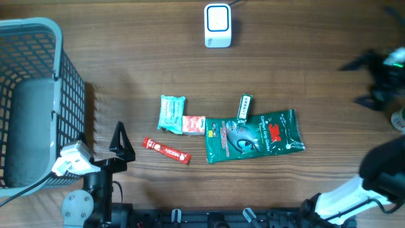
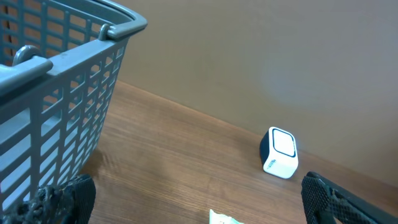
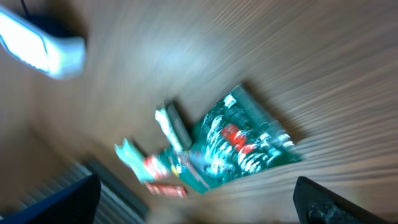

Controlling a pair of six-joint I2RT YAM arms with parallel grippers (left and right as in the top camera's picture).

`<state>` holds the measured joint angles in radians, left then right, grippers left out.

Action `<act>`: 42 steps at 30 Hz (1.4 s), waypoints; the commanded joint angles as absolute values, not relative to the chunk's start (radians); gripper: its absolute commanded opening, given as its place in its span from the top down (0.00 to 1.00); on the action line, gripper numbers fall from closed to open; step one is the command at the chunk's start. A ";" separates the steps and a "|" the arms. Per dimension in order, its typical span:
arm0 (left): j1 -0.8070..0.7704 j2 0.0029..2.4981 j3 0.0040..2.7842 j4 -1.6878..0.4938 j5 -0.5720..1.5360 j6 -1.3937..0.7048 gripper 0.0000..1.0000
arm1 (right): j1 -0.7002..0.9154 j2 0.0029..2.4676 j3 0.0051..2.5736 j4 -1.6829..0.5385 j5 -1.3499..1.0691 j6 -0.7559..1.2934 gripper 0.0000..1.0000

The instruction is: Scan the item barcode

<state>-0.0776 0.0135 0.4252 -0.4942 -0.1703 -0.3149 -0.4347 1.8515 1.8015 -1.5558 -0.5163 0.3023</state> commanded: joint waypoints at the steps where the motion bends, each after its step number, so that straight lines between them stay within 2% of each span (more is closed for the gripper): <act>1: -0.081 0.006 0.422 -0.492 -0.173 -0.299 0.00 | -0.167 1.850 1.731 -1.501 -0.516 0.348 0.08; 2: -0.081 0.006 0.422 -0.492 -0.173 -0.299 0.00 | -0.082 1.850 1.708 -1.447 -0.496 0.397 0.08; 3: -0.081 0.006 0.422 -0.492 -0.173 -0.299 0.00 | 0.002 1.853 1.686 -1.386 -0.477 0.434 0.00; 5: -0.081 0.006 0.422 -0.492 -0.173 -0.299 0.00 | 0.125 1.860 1.661 -1.313 -0.437 0.446 0.00; 10: -0.081 0.006 0.422 -0.492 -0.173 -0.299 0.00 | 0.479 1.901 1.642 -1.282 0.157 0.754 0.00; 14: -0.081 0.006 0.422 -0.492 -0.173 -0.299 0.00 | 0.615 1.957 1.642 -1.263 0.349 0.816 0.03; 16: -0.081 0.006 0.422 -0.492 -0.173 -0.299 0.00 | 0.642 2.011 1.642 -1.269 0.407 0.839 0.15; 18: -0.081 0.006 0.422 -0.492 -0.173 -0.299 0.00 | 0.642 2.072 1.642 -1.277 0.435 0.846 0.22; 23: -0.081 0.006 0.422 -0.492 -0.173 -0.299 0.00 | 0.644 2.183 1.642 -1.276 0.499 0.844 0.29; 29: -0.081 0.006 0.422 -0.492 -0.173 -0.299 0.00 | 0.644 2.231 1.642 -1.276 0.553 0.837 0.31; 42: -0.081 0.006 0.422 -0.492 -0.173 -0.299 0.00 | 0.651 2.339 1.641 -1.362 0.526 0.904 0.50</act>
